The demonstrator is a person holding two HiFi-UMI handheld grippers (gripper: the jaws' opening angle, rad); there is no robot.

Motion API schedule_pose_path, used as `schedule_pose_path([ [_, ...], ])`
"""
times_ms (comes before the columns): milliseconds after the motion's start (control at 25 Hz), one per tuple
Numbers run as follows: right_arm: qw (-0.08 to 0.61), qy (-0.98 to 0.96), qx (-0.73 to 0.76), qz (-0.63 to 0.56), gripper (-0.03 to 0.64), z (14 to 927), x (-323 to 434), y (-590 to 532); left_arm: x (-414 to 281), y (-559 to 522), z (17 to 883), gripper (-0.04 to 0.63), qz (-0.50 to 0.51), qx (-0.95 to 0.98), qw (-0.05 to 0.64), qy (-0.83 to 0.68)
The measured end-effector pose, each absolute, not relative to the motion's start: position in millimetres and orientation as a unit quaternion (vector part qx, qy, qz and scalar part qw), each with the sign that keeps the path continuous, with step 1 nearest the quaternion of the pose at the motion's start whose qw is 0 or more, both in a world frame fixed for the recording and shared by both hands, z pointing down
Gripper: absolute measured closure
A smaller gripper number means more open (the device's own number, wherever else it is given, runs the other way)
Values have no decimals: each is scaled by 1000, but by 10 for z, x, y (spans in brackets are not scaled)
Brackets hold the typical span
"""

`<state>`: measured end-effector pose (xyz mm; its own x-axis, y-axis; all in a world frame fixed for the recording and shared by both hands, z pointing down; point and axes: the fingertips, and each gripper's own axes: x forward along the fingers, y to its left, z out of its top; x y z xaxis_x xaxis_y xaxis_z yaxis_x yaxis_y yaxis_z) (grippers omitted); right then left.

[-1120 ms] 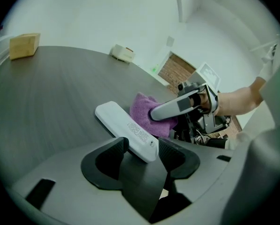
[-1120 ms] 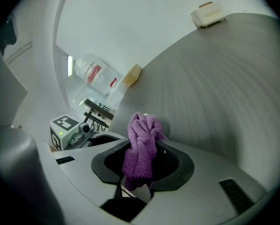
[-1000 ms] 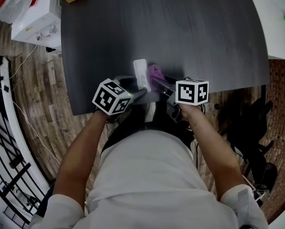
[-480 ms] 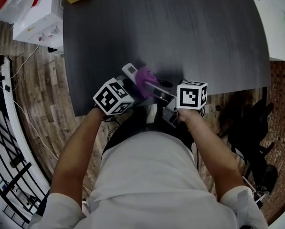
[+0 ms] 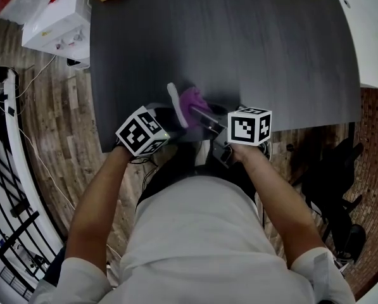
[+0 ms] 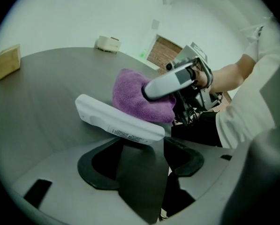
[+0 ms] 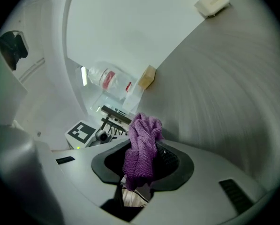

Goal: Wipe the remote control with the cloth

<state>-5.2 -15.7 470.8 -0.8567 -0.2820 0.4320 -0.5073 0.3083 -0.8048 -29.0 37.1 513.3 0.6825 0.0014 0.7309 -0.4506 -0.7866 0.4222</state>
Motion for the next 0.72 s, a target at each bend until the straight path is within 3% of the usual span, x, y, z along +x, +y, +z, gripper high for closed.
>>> schedule_pose_path([
  [400,159,-826,225,492,495,4737,-340,-60,-558,458,5169,311,444,853,250,-113],
  [720,174,-833,222,475,494,4693,-371,-64,-761,431,5075,311,384,857,293,-181],
])
